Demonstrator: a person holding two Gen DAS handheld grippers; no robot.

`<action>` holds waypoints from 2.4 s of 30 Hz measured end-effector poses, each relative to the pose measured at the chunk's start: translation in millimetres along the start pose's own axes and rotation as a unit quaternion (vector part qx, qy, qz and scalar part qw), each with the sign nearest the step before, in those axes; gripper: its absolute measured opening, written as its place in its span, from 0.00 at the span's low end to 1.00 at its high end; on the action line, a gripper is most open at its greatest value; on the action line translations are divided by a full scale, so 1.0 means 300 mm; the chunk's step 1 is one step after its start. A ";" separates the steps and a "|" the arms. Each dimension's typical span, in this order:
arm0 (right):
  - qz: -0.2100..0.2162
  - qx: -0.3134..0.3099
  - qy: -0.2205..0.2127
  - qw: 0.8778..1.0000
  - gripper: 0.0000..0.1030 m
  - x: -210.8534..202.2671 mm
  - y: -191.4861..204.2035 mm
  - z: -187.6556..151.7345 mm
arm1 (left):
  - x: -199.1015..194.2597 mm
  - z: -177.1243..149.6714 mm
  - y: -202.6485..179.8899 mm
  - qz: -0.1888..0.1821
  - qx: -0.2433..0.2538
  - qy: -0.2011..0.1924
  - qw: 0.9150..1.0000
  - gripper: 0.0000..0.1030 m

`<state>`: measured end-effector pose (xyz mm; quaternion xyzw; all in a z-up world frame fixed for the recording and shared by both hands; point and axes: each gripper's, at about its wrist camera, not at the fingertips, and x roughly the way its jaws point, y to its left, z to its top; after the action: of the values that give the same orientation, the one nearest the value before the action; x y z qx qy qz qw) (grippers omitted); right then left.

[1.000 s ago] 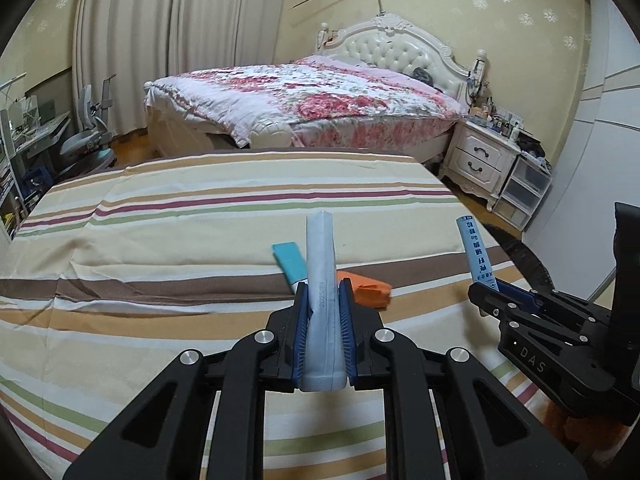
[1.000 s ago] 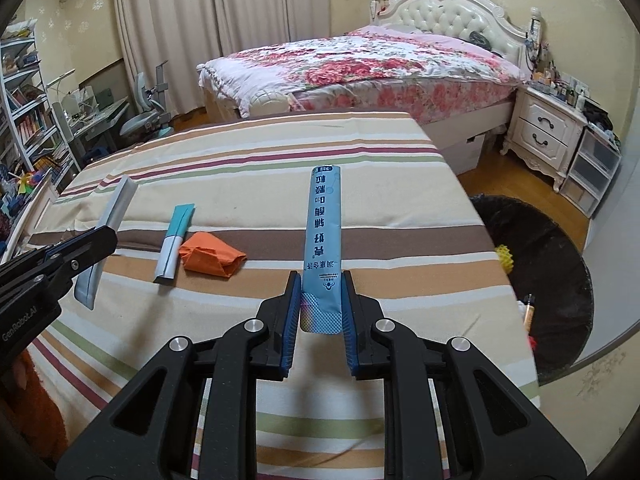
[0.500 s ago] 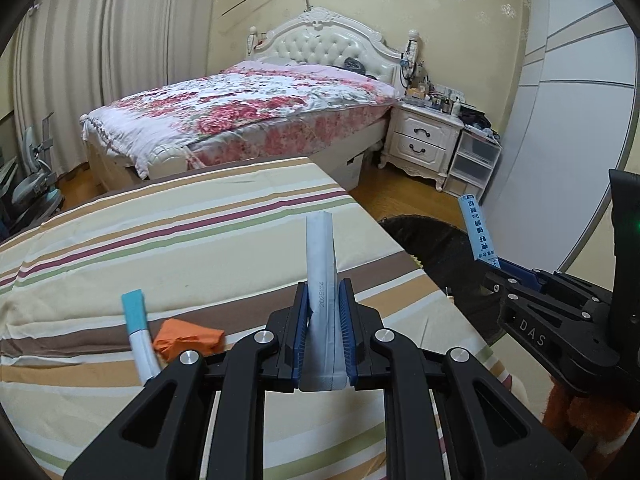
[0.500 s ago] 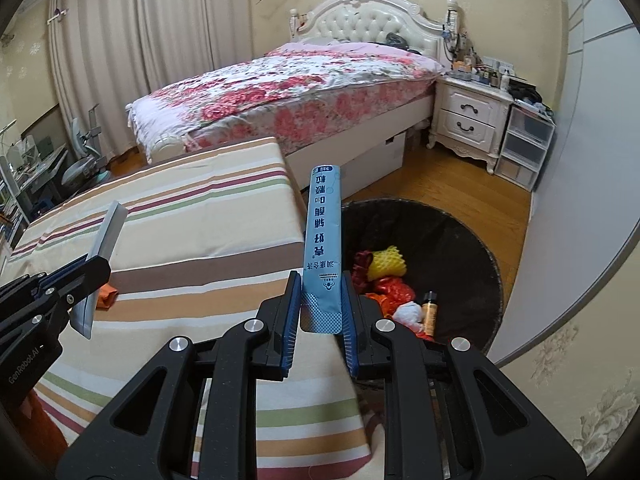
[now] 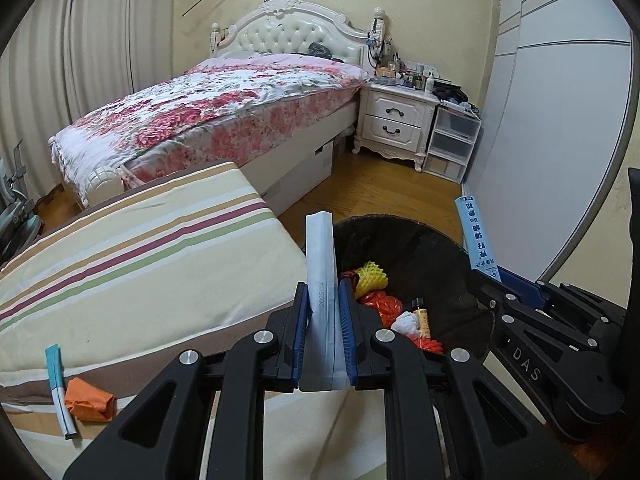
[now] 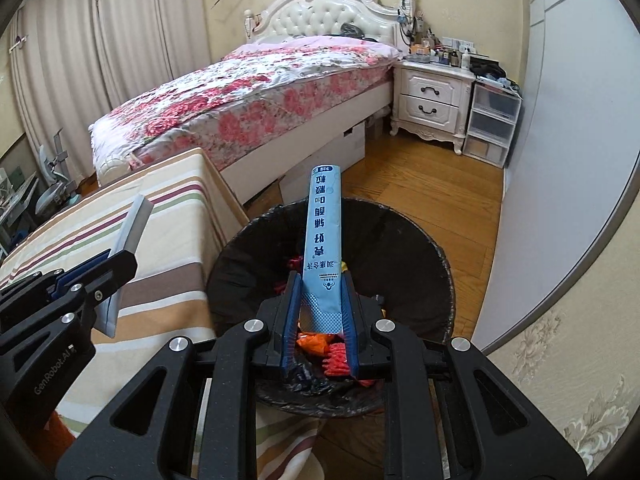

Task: Collect trash
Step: 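Carry the blue box and white tube over the black bin, then open both tools to drop the box and tube into the bin, then move both tools back to the bed toward the teal tube and orange bag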

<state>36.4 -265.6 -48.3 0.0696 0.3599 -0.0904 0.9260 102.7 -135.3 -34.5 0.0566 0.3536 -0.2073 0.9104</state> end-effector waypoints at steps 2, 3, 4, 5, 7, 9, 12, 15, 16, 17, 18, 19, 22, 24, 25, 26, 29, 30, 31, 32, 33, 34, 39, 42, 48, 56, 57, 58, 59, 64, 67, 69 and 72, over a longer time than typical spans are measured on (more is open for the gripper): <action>-0.001 0.004 0.002 1.000 0.19 0.010 -0.019 0.000 | 0.022 0.006 -0.017 0.002 0.007 0.002 1.000 0.16; -0.002 0.007 0.003 1.000 0.19 0.017 -0.029 0.001 | 0.034 0.011 -0.024 0.004 0.010 0.003 1.000 0.16; -0.002 0.009 0.004 1.000 0.19 0.023 -0.036 0.002 | 0.049 0.016 -0.032 0.005 0.014 0.005 1.000 0.16; -0.003 0.012 0.005 1.000 0.19 0.029 -0.043 0.003 | 0.054 0.018 -0.039 0.006 0.016 0.005 1.000 0.16; -0.004 0.017 0.008 1.000 0.19 0.042 -0.064 0.006 | 0.074 0.024 -0.054 0.008 0.020 0.008 1.000 0.16; -0.004 0.023 0.010 1.000 0.19 0.055 -0.079 0.008 | 0.090 0.033 -0.073 0.009 0.024 0.010 1.000 0.16; -0.005 0.030 0.013 0.999 0.19 0.071 -0.094 0.007 | 0.112 0.045 -0.093 0.012 0.029 0.014 0.999 0.16; -0.006 0.033 0.016 0.999 0.19 0.084 -0.107 0.008 | 0.129 0.046 -0.112 0.012 0.032 0.018 0.999 0.16; -0.006 0.034 0.017 0.999 0.19 0.087 -0.111 0.008 | 0.132 0.047 -0.118 0.013 0.034 0.018 0.999 0.16; -0.007 0.035 0.017 0.999 0.19 0.090 -0.114 0.009 | 0.135 0.047 -0.123 0.014 0.036 0.017 0.999 0.16; -0.007 0.036 0.018 0.999 0.19 0.092 -0.117 0.009 | 0.137 0.048 -0.127 0.016 0.039 0.016 0.999 0.16; -0.007 0.037 0.018 0.999 0.19 0.094 -0.121 0.010 | 0.140 0.049 -0.132 0.018 0.043 0.016 0.999 0.17; -0.009 0.042 0.016 0.999 0.21 0.096 -0.133 0.012 | 0.151 0.049 -0.139 0.024 0.048 0.019 0.998 0.23; -0.009 0.047 0.016 0.999 0.26 0.100 -0.135 0.012 | 0.153 0.049 -0.134 0.027 0.044 0.018 0.998 0.41; -0.010 0.049 0.015 0.999 0.27 0.098 -0.139 0.011 | 0.152 0.050 -0.131 0.028 0.041 0.018 0.999 0.43; -0.012 0.050 0.014 0.999 0.27 0.096 -0.142 0.010 | 0.152 0.051 -0.128 0.028 0.040 0.018 0.999 0.46; -0.015 0.055 0.013 0.998 0.31 0.092 -0.149 0.007 | 0.143 0.051 -0.120 0.037 0.041 0.013 0.998 0.64; -0.017 0.056 0.012 0.998 0.35 0.090 -0.148 0.006 | 0.139 0.052 -0.117 0.039 0.041 0.010 0.998 0.65; -0.018 0.057 0.011 0.998 0.38 0.089 -0.147 0.008 | 0.132 0.051 -0.114 0.042 0.041 0.007 0.998 0.66; -0.019 0.057 0.010 0.998 0.38 0.088 -0.145 0.006 | 0.127 0.051 -0.111 0.044 0.040 0.007 0.998 0.66; -0.020 0.057 0.011 0.998 0.39 0.087 -0.142 0.006 | 0.125 0.051 -0.108 0.046 0.040 0.007 0.998 0.68; -0.020 0.057 0.011 0.998 0.41 0.085 -0.140 0.003 | 0.121 0.051 -0.104 0.051 0.039 0.007 0.998 0.69; -0.021 0.054 0.009 0.998 0.46 0.070 -0.124 -0.002 | 0.089 0.039 -0.084 0.061 0.037 0.007 0.997 0.70; -0.019 0.052 0.010 0.998 0.48 0.060 -0.104 -0.010 | 0.064 0.028 -0.064 0.074 0.033 0.009 0.997 0.71; -0.005 0.039 0.013 0.999 0.52 0.032 -0.044 -0.031 | 0.000 -0.003 0.014 0.086 0.019 0.007 0.996 0.71; 0.026 0.009 0.019 0.999 0.53 0.001 0.084 -0.061 | -0.103 -0.062 0.166 0.124 -0.016 0.005 0.992 0.71; 0.031 0.005 0.020 0.999 0.53 -0.002 0.103 -0.063 | -0.115 -0.070 0.185 0.130 -0.021 0.005 0.991 0.71; 0.035 0.001 0.020 0.999 0.53 -0.002 0.118 -0.065 | -0.128 -0.080 0.209 0.137 -0.028 0.005 0.990 0.71; 0.039 -0.003 0.021 0.999 0.53 -0.005 0.136 -0.066 | -0.139 -0.091 0.230 0.142 -0.033 0.006 0.989 0.71; 0.058 -0.031 0.022 0.998 0.53 -0.019 0.232 -0.073 | -0.183 -0.143 0.357 0.178 -0.064 0.014 0.982 0.71; 0.067 -0.047 0.023 0.996 0.53 -0.027 0.284 -0.076 | -0.202 -0.177 0.440 0.197 -0.087 0.022 0.976 0.71; 0.073 -0.055 0.025 0.995 0.53 -0.029 0.316 -0.079 | -0.210 -0.200 0.485 0.208 -0.099 0.027 0.973 0.71; 0.080 -0.069 0.027 0.994 0.53 -0.033 0.360 -0.088 | -0.210 -0.233 0.546 0.219 -0.120 0.039 0.968 0.71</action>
<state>35.5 -154.1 -53.8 0.0370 0.3838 0.0109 0.9226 85.8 52.1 -51.5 0.0313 0.3899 0.0434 0.9193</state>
